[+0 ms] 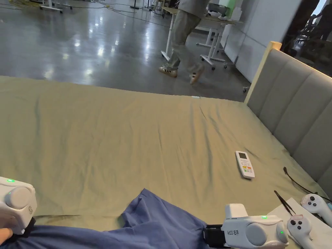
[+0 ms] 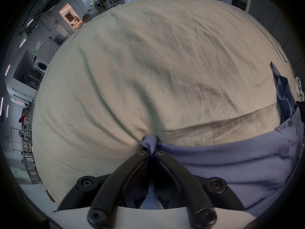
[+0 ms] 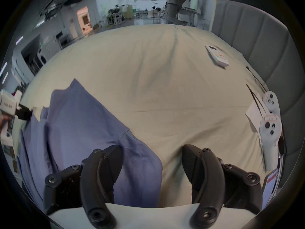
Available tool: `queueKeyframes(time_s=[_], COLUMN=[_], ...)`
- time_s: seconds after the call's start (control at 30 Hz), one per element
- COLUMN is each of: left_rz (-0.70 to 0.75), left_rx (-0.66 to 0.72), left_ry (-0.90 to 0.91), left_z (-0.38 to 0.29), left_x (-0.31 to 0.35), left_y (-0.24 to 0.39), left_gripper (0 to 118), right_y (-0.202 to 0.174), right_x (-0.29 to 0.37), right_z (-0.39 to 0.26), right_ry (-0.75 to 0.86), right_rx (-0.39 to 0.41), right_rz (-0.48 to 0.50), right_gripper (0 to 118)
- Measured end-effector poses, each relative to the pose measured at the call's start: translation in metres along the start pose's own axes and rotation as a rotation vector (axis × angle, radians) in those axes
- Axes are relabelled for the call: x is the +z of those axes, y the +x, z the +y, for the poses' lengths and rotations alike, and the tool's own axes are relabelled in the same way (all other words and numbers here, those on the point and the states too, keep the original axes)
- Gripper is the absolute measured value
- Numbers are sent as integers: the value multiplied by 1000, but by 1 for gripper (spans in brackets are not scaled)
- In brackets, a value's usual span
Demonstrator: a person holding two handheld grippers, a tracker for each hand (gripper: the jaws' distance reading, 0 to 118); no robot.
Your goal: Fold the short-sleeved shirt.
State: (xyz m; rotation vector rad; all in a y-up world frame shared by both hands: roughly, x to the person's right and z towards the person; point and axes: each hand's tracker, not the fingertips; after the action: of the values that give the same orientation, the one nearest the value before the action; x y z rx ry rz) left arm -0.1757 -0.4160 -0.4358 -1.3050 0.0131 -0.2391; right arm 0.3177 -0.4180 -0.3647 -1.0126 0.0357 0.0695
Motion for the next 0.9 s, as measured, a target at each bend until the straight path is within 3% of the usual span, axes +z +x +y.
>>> queueKeyframes(time_s=[0.03, 0.13, 0.17, 0.23, 0.37, 0.43, 0.67, 0.9], left_rz=[-12, -55, -70, -82, -101, -170, -327, -286], left_rx=[-3, 8, 25, 20, -16, 19, 208, 239], left_ry=[7, 36, 51, 112, 315, 419, 722, 969], left_z=[-1, -2, -1, 2, -37, -100, -171, -226], left_x=[0, -1, -1, -1, 21, 45, 207, 354], left_y=[-3, -3, -3, -2, -7, -29, -97, -141], left_gripper=[6, 6, 6, 6, 5, 5, 5, 5], right_y=[0, 4, 5, 3, -7, -7, -2, 10], right_x=[2, 8, 11, 13, 43, 74, 201, 324], right_z=[1, 2, 3, 1, -6, -8, -7, 14], right_ry=[-3, 17, 20, 21, 119, 223, 461, 650], right_rx=[-7, 2, 5, 1, -21, -60, -70, -123], right_rz=[9, 23, 47, 76, 70, 107, 121, 83], right_gripper=[74, 38, 19, 4, 2, 2, 2, 2])
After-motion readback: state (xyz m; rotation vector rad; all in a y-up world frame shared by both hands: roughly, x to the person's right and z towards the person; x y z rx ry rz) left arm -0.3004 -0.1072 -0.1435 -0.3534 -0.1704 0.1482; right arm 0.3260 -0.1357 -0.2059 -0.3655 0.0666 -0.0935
